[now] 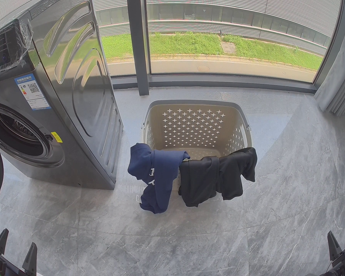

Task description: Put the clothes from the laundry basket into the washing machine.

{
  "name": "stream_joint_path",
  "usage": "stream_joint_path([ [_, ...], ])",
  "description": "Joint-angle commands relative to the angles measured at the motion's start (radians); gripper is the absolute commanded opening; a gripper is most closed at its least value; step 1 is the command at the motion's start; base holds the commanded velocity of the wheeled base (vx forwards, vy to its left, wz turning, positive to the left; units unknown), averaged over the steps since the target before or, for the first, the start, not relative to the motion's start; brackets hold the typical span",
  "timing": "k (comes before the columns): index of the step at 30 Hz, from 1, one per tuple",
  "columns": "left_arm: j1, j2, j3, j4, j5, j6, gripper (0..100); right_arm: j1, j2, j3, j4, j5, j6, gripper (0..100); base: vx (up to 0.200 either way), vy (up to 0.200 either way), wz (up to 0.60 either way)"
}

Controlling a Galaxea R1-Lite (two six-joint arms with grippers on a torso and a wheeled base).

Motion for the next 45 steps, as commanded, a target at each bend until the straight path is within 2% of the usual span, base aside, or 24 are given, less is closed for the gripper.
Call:
stream_joint_path([
  [1, 0.000, -0.017, 0.018, 0.000, 0.000, 0.001, 100, 0.001, -0.010, 0.018, 0.000, 0.001, -0.001, 100, 0.000, 0.000, 0.00],
  [4, 0.000, -0.017, 0.018, 0.000, 0.000, 0.001, 100, 0.001, -0.010, 0.018, 0.000, -0.001, -0.001, 100, 0.000, 0.000, 0.00],
  [16, 0.000, -0.017, 0.018, 0.000, 0.000, -0.001, 100, 0.001, -0.009, 0.018, 0.000, -0.001, -0.001, 100, 0.200, 0.000, 0.00],
  [37, 0.000, -0.017, 0.018, 0.000, 0.000, -0.001, 100, -0.001, -0.015, 0.018, 0.002, -0.002, -0.001, 100, 0.000, 0.000, 0.00],
  [40, 0.000, -0.017, 0.018, 0.000, 0.000, -0.001, 100, -0.001, -0.016, 0.018, 0.002, -0.002, -0.004, 100, 0.200, 0.000, 0.00],
  [45, 0.000, -0.017, 0.018, -0.002, 0.000, -0.001, 100, -0.001, -0.016, 0.018, 0.000, -0.001, -0.002, 100, 0.000, 0.000, 0.00],
])
